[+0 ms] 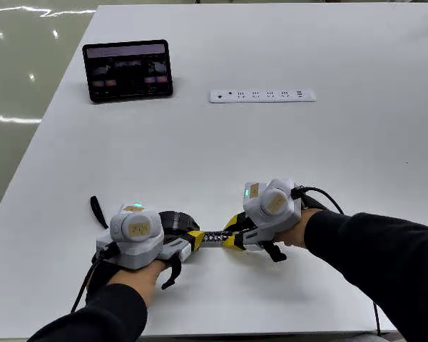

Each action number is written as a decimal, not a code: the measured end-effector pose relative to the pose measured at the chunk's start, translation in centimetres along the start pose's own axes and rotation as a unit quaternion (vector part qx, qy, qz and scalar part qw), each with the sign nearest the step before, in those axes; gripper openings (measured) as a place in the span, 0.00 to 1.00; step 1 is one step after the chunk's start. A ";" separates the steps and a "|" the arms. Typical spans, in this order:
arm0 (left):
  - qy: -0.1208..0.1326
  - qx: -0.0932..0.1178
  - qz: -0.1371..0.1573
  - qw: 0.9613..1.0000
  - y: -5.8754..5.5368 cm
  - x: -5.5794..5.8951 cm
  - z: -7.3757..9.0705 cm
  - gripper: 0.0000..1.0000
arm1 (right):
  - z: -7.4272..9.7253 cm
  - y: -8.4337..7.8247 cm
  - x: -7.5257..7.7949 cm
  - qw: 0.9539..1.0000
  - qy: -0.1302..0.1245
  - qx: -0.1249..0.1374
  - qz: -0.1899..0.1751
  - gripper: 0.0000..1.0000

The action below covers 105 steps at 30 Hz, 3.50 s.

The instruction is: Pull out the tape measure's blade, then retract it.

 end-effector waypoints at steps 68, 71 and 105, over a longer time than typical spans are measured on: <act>-0.006 -0.004 0.022 1.000 0.0 -0.1 0.0 0.57 | -2.5 2.2 0.3 0.999 0.019 0.003 0.027 0.11; -0.007 -0.004 0.025 1.000 0.1 -0.2 0.0 0.57 | -2.5 2.3 0.2 0.999 0.019 0.002 0.029 0.11; -0.011 -0.002 0.033 0.999 0.1 -0.2 0.0 0.58 | -3.2 3.0 0.2 0.999 0.024 -0.011 0.029 0.12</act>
Point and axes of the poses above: the centre of the closed fingertips' face, and the gripper's own axes: z roughly backward along the fingers, x roughly to its right, y roughly out of its top, the point moved 5 cm from there along z, roughly backward along the fingers, and after that the axes turned 12 degrees about y, right-handed, at the moved point
